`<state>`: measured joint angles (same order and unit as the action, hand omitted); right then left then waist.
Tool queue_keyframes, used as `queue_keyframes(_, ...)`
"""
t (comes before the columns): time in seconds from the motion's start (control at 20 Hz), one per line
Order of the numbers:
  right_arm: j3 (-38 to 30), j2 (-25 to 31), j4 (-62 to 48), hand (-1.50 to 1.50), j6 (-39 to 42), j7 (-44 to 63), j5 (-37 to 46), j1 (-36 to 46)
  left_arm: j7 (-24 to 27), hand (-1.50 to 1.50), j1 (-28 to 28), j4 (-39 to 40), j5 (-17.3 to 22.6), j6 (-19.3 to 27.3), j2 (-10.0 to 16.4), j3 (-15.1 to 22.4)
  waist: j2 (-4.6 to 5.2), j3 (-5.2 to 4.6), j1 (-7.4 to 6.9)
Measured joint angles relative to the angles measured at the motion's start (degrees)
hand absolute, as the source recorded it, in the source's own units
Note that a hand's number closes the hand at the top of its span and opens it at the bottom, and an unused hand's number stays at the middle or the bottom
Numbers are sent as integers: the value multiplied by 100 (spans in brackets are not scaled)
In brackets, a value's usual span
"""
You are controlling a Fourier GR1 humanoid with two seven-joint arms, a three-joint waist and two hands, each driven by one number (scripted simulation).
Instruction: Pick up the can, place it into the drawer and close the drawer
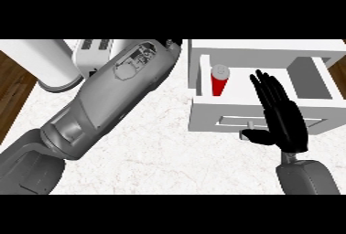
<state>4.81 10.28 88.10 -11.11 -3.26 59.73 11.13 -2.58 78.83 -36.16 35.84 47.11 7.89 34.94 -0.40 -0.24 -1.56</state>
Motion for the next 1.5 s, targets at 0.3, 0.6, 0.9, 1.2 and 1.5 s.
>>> queue_keyframes(0.3, -277, -58, -1088, -150, -574, -152, 231, 661, -476, -150, -340, -776, -172, -110, 604, 55, -65, -67, -67)
queue_keyframes(0.6, -487, -21, -2187, -150, -1217, -286, 609, 1297, -839, -150, -673, -1448, -291, -146, 1037, 91, -79, -96, -137)
queue_keyframes(0.9, -806, -4, -3320, -150, -1911, -297, 862, 2041, -1141, -150, -1019, -2091, -376, -185, 1409, 125, -48, -84, -209)
queue_keyframes(1.2, -1163, 28, -4540, -150, -2460, -342, 886, 2900, -1252, -150, -1516, -2651, -470, -218, 1731, 95, 18, -46, -222)
queue_keyframes(1.5, -1434, 54, -5689, -150, -2927, -273, 981, 3723, -1261, -150, -1970, -3114, -597, -204, 1880, 96, 83, -10, -266)
